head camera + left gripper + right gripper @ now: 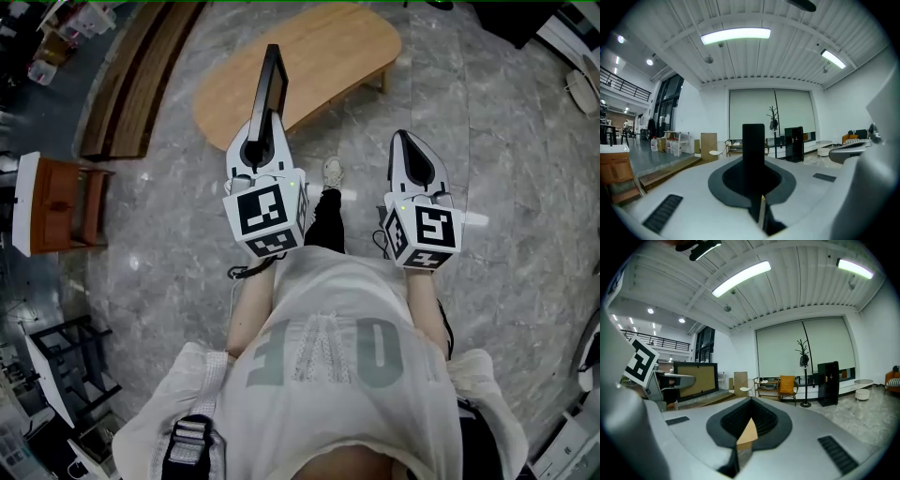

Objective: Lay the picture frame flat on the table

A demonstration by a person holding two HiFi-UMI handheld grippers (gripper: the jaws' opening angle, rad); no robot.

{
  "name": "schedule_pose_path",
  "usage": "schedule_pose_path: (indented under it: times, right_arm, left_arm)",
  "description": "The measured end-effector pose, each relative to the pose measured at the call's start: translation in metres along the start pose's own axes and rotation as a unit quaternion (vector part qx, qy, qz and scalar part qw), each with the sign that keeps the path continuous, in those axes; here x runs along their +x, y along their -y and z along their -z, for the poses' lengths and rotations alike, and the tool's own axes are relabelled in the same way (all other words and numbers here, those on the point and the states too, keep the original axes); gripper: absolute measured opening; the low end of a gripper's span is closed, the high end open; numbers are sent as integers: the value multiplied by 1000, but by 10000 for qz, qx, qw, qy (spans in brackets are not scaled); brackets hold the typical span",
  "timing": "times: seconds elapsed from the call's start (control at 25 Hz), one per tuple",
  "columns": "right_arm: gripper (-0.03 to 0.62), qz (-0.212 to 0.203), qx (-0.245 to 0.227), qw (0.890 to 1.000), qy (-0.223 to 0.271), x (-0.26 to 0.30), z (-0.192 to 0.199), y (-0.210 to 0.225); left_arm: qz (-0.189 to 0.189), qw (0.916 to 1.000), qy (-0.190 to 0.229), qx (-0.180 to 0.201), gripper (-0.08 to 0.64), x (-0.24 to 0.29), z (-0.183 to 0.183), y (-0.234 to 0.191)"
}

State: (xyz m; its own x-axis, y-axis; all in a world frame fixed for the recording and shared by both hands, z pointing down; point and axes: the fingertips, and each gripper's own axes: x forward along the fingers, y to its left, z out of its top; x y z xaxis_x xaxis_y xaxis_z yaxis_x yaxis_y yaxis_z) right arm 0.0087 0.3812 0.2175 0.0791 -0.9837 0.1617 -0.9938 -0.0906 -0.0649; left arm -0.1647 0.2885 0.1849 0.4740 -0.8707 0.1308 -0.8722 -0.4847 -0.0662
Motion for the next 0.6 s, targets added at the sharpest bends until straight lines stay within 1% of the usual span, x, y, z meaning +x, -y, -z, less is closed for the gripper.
schedule_pose_path:
  times: [0.28, 0.44, 0.6]
  right_arm:
    - [8, 127, -79, 9999, -87, 43, 0, 25]
    - [6, 128, -36, 9996, -267, 83, 6, 35]
    - [6, 95, -38, 9992, -389, 132, -1, 44]
  left_arm:
    - [44, 10000, 29, -76, 19, 54, 1, -1]
    - [40, 9998, -119, -125, 20, 95, 8, -9]
    - [25, 9996, -225, -160, 18, 146, 5, -18]
